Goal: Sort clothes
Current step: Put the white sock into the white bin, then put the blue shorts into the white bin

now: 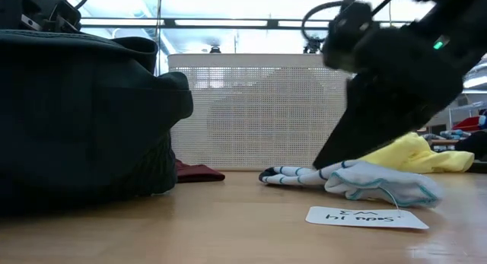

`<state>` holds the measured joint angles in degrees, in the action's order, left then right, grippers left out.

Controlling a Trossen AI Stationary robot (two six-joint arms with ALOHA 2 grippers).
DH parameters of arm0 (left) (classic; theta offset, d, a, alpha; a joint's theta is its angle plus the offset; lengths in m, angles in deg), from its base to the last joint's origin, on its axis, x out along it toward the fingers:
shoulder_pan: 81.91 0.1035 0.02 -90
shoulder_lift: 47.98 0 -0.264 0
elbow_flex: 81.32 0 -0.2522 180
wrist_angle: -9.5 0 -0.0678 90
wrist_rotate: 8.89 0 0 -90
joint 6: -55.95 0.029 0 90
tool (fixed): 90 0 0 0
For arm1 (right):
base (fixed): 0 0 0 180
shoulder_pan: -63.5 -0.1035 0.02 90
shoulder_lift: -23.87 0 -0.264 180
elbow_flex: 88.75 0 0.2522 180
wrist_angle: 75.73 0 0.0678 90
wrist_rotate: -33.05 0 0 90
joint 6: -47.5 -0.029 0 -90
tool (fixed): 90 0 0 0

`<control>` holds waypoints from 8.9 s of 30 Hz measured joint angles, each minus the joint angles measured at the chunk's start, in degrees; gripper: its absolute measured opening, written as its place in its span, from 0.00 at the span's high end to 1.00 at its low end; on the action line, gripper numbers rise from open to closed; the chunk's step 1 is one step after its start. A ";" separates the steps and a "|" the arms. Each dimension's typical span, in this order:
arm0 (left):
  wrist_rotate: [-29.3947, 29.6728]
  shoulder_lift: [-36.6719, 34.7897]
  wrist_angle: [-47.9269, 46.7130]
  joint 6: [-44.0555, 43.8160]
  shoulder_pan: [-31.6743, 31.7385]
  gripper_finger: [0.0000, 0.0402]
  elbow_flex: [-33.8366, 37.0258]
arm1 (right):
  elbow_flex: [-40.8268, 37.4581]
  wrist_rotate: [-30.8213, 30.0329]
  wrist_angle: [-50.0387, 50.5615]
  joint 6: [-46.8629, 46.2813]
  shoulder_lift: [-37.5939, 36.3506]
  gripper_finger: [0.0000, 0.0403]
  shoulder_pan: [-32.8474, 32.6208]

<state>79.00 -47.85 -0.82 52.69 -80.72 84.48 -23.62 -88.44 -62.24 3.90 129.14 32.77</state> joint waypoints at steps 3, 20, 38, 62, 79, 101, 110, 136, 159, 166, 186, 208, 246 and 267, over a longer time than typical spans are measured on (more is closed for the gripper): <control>0.00 0.01 -0.02 0.02 0.01 0.78 0.01 | 0.05 -0.22 -3.37 2.73 2.83 0.52 1.83; 0.00 0.00 0.01 0.02 -0.01 0.78 -0.01 | 1.19 16.73 -19.47 18.31 5.46 0.95 17.56; 0.00 0.01 -0.02 0.02 0.00 0.78 -0.01 | 38.80 19.36 6.20 55.77 -4.26 0.99 30.10; 0.00 -0.01 0.04 0.01 -0.01 0.78 0.00 | 44.31 27.26 6.89 42.52 5.64 0.94 48.11; 0.00 0.01 0.02 0.01 0.00 0.78 0.00 | 44.33 29.16 12.58 34.36 3.74 0.67 48.11; 0.00 0.01 0.01 0.00 -0.01 0.78 -0.01 | 44.35 28.85 12.87 34.35 -2.38 0.54 26.51; 0.00 0.01 0.01 0.00 0.00 0.78 -0.01 | 44.35 22.85 13.32 33.65 -2.36 0.49 18.68; 0.00 0.01 0.02 0.00 -0.01 0.78 -0.01 | 44.31 14.78 44.70 12.48 -2.28 0.42 16.47; 0.00 0.03 0.01 0.01 0.00 0.78 0.00 | 36.89 15.42 88.99 -31.63 -4.13 0.51 2.01; 0.00 0.03 2.12 0.02 0.01 0.78 -0.01 | 33.31 19.04 87.34 -37.22 -4.15 0.52 -1.83; 0.85 4.10 -8.07 -33.57 -0.62 0.78 -14.49 | 32.63 19.56 75.38 -48.30 -4.15 0.57 -3.39; 7.82 53.41 -57.20 -32.15 -25.09 0.78 -64.69 | 26.20 3.81 51.77 -55.58 -4.18 0.61 -7.08; 14.61 83.30 -49.99 -82.50 -37.16 0.53 -61.93 | -18.29 -6.38 39.72 -38.96 -64.23 0.86 -17.80; 11.15 93.58 -50.15 -87.14 -34.87 0.99 -69.03 | -18.31 -4.76 34.79 -29.69 -64.33 0.88 -17.80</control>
<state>90.15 45.73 -50.97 -34.45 -115.60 15.45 -41.93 -93.20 -27.45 -25.79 64.82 14.97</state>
